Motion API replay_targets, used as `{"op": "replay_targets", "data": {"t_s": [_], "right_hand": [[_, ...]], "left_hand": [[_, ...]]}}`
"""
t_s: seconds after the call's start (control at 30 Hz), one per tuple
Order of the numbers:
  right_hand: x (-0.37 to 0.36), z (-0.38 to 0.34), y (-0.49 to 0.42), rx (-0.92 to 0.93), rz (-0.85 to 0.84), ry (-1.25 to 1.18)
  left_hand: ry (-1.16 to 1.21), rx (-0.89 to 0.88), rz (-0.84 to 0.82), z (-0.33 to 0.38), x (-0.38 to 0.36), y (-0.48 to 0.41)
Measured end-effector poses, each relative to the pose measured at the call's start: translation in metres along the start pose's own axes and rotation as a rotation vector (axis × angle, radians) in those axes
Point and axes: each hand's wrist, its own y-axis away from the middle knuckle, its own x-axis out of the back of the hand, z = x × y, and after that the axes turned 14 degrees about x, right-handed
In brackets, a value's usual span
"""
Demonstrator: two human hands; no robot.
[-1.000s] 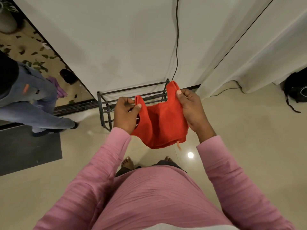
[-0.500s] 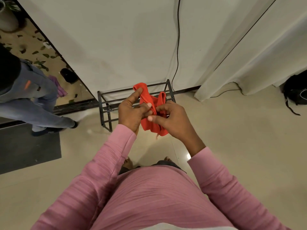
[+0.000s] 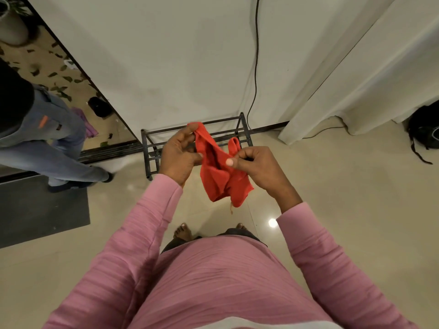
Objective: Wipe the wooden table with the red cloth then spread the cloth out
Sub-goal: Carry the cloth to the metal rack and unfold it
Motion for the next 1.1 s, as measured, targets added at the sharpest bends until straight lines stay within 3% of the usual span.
{"op": "replay_targets", "data": {"t_s": [0.1,0.23,0.33,0.4,0.47,0.53,0.6,0.7,0.83,1.1], "right_hand": [[0.011,0.006,-0.004,0.02,0.135,0.059],[0.031,0.017,-0.018,0.067,0.276,0.24],[0.042,0.02,-0.036,0.116,0.234,0.412],[0.048,0.022,-0.049,0.119,0.224,0.465],[0.055,0.023,-0.061,0.126,0.221,0.478],[0.064,0.021,-0.07,0.136,0.216,0.45],[0.07,0.019,-0.076,0.144,0.185,0.459],[0.076,0.021,-0.079,0.135,0.172,0.474],[0.08,0.028,-0.074,0.105,0.172,0.467],[0.097,0.047,-0.051,0.044,0.285,0.383]], "left_hand": [[-0.096,-0.033,0.216,0.008,0.009,-0.008],[-0.483,-0.144,0.414,0.013,0.032,-0.021],[-0.935,-0.276,0.401,0.018,0.035,-0.027],[-1.273,-0.424,0.312,0.02,0.037,-0.032],[-1.455,-0.558,0.211,0.02,0.041,-0.039],[-1.56,-0.579,0.183,0.022,0.047,-0.048],[-1.668,-0.47,0.154,0.026,0.052,-0.059],[-1.734,-0.274,0.133,0.032,0.065,-0.069],[-1.787,-0.199,0.201,0.03,0.083,-0.072],[-1.547,-0.111,0.388,0.028,0.095,-0.065]]}}
